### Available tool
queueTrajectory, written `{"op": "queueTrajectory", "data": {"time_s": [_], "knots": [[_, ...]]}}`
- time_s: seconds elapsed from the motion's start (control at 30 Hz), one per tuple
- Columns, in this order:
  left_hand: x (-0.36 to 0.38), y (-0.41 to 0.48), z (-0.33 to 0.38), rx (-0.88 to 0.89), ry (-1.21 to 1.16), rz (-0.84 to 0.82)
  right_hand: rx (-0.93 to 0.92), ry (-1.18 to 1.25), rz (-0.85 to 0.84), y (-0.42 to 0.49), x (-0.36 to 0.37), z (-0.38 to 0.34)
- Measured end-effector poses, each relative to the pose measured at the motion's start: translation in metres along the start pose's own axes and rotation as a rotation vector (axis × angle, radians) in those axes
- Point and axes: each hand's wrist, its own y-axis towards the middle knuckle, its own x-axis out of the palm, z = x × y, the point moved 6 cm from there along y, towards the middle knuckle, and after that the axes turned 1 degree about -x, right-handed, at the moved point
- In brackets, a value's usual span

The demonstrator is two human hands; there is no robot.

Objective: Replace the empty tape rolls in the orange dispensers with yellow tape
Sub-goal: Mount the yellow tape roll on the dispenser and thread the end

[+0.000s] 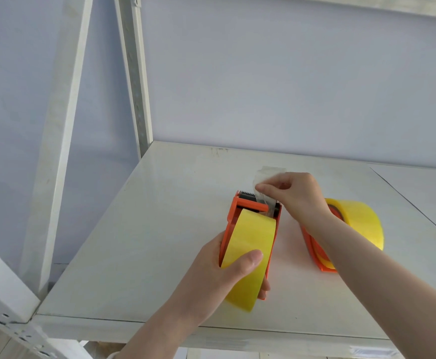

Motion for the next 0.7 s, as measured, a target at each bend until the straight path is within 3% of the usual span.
{"op": "queueTrajectory", "data": {"time_s": [0.4,0.6,0.7], "knots": [[0.003,0.001,0.000,-0.010,-0.008,0.006,-0.178,-0.303,0.005,0.001,0.003,-0.008],[0.003,0.001,0.001,-0.028,-0.025,0.025,0.047,-0.162,-0.143,0.008,0.009,-0.009],[0.004,0.000,0.001,-0.026,-0.030,0.044,0.263,0.020,-0.205,0.011,0.003,-0.004]]}}
